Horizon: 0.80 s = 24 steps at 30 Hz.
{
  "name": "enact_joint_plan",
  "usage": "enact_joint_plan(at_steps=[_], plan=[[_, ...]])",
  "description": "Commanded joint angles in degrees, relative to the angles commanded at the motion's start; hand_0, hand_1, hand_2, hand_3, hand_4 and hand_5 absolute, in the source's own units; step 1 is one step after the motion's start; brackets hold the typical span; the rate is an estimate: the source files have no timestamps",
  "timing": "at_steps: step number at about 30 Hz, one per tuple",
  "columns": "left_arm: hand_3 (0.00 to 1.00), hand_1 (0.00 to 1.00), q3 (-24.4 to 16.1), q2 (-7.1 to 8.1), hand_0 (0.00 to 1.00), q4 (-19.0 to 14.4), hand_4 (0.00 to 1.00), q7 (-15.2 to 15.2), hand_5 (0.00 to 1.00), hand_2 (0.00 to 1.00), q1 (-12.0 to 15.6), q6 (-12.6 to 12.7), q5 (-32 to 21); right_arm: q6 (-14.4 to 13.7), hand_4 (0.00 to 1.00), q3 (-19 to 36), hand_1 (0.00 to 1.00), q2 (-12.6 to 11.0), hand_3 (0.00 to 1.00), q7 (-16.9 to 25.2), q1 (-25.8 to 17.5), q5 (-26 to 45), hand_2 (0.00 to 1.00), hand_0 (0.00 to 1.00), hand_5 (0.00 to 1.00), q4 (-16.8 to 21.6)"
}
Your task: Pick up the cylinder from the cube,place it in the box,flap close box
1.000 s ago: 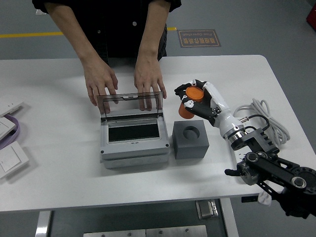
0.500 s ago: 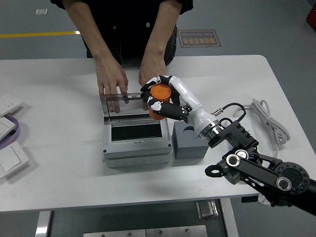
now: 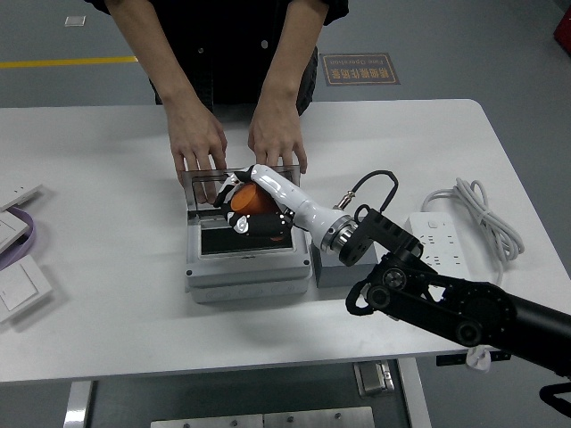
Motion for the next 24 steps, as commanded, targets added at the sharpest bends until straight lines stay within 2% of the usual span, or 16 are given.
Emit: enact_joint_plan(at_steps=[10,11,17,18,23,24], plan=[[0.62,0.512,0.2,0.24,0.6,0.1,0.718,0.0,0.201,0.562,0.0,0.0,-0.3,6.8,0.007,-3.3,0.229,2.3,0.3,-7.1,4.1,-14.1,0.43,0.077,0.002,-0.6],[0.62,0.512,0.1,0.24,0.6,0.1,0.718,0.0,0.201,0.562,-0.1,0.0,-0.2,7.5,0.041,-3.6,0.291,2.5,0.349,-7.7,4.4,-15.4,0.458,0.133,0.002,-0.8],[0.62,0.512,0.0,0.23,0.6,0.0,0.718,0.0,0.201,0.562,-0.2,0.0,0.1,9.2,0.041,-4.8,0.291,3.5,0.349,-10.5,5.3,-21.6,0.458,0.133,0.002,-2.2],[0.62,0.512,0.0,0.24,0.6,0.0,0.719,0.1,0.202,0.562,-0.2,0.0,0.2,9.3,0.361,-5.0,0.569,3.7,0.559,-10.9,5.4,-22.8,0.577,0.608,0.002,-2.5],[0.62,0.512,-0.1,0.25,0.6,0.0,0.719,0.1,0.202,0.562,-0.3,0.0,0.4,9.0,0.361,-5.4,0.569,4.2,0.559,-11.5,5.5,-25.2,0.577,0.608,0.002,-3.7],[0.62,0.512,-0.1,0.25,0.6,0.0,0.718,0.1,0.202,0.562,-0.3,0.0,0.4,8.8,0.388,-5.5,0.745,4.2,0.658,-11.5,5.5,-25.4,0.722,0.782,0.156,-3.9]])
